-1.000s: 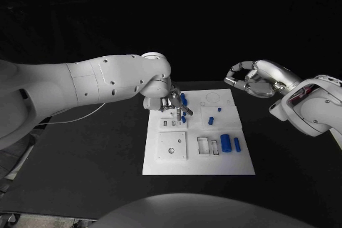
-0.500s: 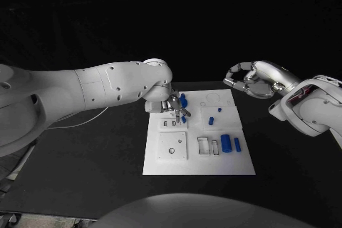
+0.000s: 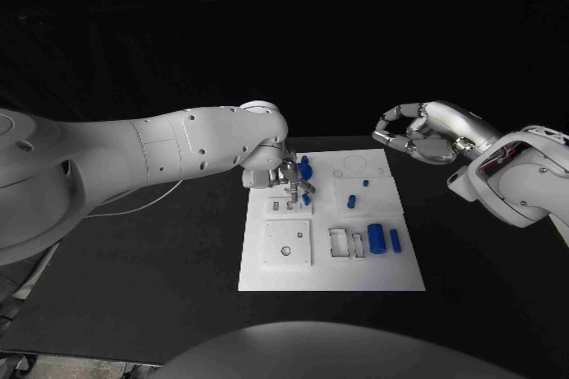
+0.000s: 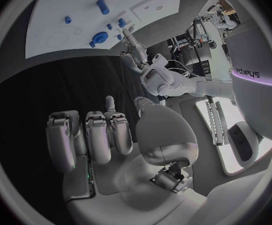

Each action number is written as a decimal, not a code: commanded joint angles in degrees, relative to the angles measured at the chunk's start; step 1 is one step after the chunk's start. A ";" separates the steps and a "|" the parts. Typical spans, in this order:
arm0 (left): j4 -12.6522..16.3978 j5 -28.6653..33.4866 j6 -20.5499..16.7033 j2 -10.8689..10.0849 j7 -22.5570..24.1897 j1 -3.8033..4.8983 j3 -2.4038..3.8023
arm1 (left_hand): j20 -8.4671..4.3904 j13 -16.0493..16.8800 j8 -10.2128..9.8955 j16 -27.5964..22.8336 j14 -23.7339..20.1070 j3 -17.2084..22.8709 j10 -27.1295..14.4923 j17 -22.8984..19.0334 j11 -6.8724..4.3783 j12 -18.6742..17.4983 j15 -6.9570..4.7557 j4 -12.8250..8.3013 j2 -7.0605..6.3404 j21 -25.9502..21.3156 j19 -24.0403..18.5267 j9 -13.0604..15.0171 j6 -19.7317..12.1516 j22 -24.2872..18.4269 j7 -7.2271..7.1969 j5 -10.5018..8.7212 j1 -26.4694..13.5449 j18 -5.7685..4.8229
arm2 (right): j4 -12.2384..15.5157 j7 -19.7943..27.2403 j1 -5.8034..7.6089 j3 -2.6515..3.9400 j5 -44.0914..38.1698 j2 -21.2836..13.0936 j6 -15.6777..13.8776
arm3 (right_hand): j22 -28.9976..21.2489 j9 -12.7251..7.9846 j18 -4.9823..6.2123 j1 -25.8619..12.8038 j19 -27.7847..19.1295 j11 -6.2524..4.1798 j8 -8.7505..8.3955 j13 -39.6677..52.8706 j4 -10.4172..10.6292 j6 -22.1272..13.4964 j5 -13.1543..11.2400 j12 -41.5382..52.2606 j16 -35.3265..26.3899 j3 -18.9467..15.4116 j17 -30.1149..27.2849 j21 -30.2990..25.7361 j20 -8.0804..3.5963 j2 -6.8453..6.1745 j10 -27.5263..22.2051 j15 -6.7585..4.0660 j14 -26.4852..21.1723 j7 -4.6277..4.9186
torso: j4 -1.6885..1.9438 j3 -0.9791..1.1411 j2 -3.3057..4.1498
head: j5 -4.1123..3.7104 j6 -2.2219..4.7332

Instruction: Assemble the parts on the task board

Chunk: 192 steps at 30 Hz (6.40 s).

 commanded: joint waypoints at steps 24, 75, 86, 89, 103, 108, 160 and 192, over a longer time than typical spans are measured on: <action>-3.77 2.55 -1.28 2.35 -7.88 -1.19 0.10 | -0.47 15.08 -0.65 0.14 5.93 1.55 5.96 15.09 -0.27 0.14 -0.23 -0.35 -0.18 -0.67 -0.42 1.33 0.19 8.47 -0.07 1.59 2.32 -0.58 | -0.53 -1.48 -0.36 0.00 -0.62 -0.07 0.92 | 14.11 -0.23 -0.07 0.10 3.79 0.49 0.51 15.10 -0.04 0.89 -0.19 0.22 0.20 -0.41 15.06 0.09 0.63 0.61 6.07 0.40 5.87 -0.01 | 0.10 0.28 -0.24 | -0.54 0.00; -6.69 1.87 -1.27 4.63 -6.49 -2.58 0.18 | -0.45 15.08 -2.03 0.14 5.93 4.55 5.96 15.09 -0.28 0.14 -0.21 -1.55 -1.14 -1.36 -1.10 3.48 -0.05 8.08 -0.14 4.18 6.70 -0.39 | -0.66 -2.56 -0.68 0.00 -0.96 -0.15 1.89 | 13.86 -0.85 0.12 2.19 3.23 0.68 0.86 15.10 -0.38 1.74 0.09 0.22 0.20 -0.50 15.06 -0.45 0.82 0.39 6.07 0.60 5.87 0.02 | 0.24 0.50 -0.43 | -0.90 0.00; -6.89 1.87 -1.99 4.71 -5.79 -2.62 0.19 | -0.68 15.08 -2.62 0.14 5.93 7.25 5.96 15.09 -0.58 0.14 -0.46 -2.86 -1.52 -1.45 -1.06 4.47 0.08 8.20 -0.44 4.98 9.70 -0.39 | -0.65 -2.91 -0.78 0.00 -1.01 -0.19 2.11 | 13.84 -1.02 0.13 2.74 3.19 0.74 0.91 15.10 -0.42 1.91 0.17 0.22 0.20 -0.48 15.06 -0.49 0.86 0.40 6.07 0.63 5.87 0.04 | 0.27 0.50 -0.44 | -0.82 0.00; -6.97 1.87 -2.20 4.79 -5.51 -2.65 0.19 | -0.77 15.08 -2.85 0.14 5.93 8.60 5.96 15.09 -0.66 0.14 -0.54 -3.46 -1.75 -1.50 -1.07 4.81 0.04 8.22 -0.50 5.43 10.79 -0.38 | -0.66 -2.97 -0.80 0.00 -1.02 -0.18 2.16 | 13.84 -1.05 0.13 2.84 3.20 0.74 0.91 15.10 -0.43 1.94 0.19 0.22 0.20 -0.48 15.06 -0.48 0.87 0.39 6.07 0.64 5.87 0.05 | 0.25 0.51 -0.46 | -0.71 0.00; -7.30 1.87 -2.78 5.01 -4.62 -3.01 0.20 | -0.80 15.08 -3.81 0.14 5.93 13.21 5.96 15.09 -0.58 0.14 -0.52 -4.38 -3.28 -1.76 -1.23 5.90 -0.60 8.21 -0.30 7.31 12.40 -0.34 | -0.62 -3.35 -0.86 0.00 -1.08 -0.29 2.47 | 13.74 -1.28 0.20 3.59 2.97 0.80 1.06 15.10 -0.45 2.32 0.33 0.22 0.20 -0.49 15.06 -0.70 0.93 0.36 6.07 0.69 5.87 0.07 | 0.26 0.54 -0.48 | -0.65 0.00; -7.29 1.87 -2.84 4.98 -4.57 -3.08 0.20 | -0.72 15.08 -4.24 0.14 5.93 15.12 5.96 15.09 -0.45 0.14 -0.41 -4.52 -4.11 -1.89 -1.33 6.34 -1.05 8.19 -0.11 7.54 12.46 -0.32 | -0.63 -3.54 -0.89 0.00 -1.16 -0.31 2.67 | 13.69 -1.35 0.24 3.86 2.86 0.82 1.13 15.10 -0.47 2.51 0.39 0.22 0.20 -0.49 15.06 -0.82 0.95 0.34 6.07 0.71 5.87 0.07 | 0.28 0.54 -0.48 | -0.64 0.00; 11.18 -11.49 -18.10 -7.90 -1.83 -3.08 0.13 | -1.53 15.08 5.65 0.14 5.93 37.73 5.96 15.09 -1.30 0.14 -1.26 -6.99 -12.36 -2.19 -0.45 22.33 -6.07 9.32 -0.95 2.98 4.73 -0.44 | -0.34 -3.07 -3.96 -0.01 -1.03 -2.84 -0.54 | 13.37 -2.19 0.49 5.62 2.14 0.87 0.88 15.10 -0.46 2.38 0.96 0.22 0.20 -0.57 15.06 -1.54 1.02 0.24 6.07 0.75 5.87 0.16 | 0.31 0.52 -0.53 | 0.62 0.00; 11.21 -8.68 -17.82 -8.00 -2.51 -5.04 0.06 | -1.48 15.08 5.20 0.14 5.93 37.84 5.96 15.09 -1.21 0.14 -1.21 -6.52 -12.33 -2.25 -0.46 22.03 -6.05 9.31 -0.84 2.66 4.28 -0.43 | -1.35 -3.07 -5.53 0.00 -0.71 -2.35 -0.24 | 13.33 -2.40 0.52 6.03 2.05 0.91 0.76 15.10 -0.50 2.20 1.18 0.22 0.20 -0.55 15.06 -1.63 1.04 0.27 6.07 0.76 5.87 0.21 | 0.32 0.57 -0.53 | 0.47 0.00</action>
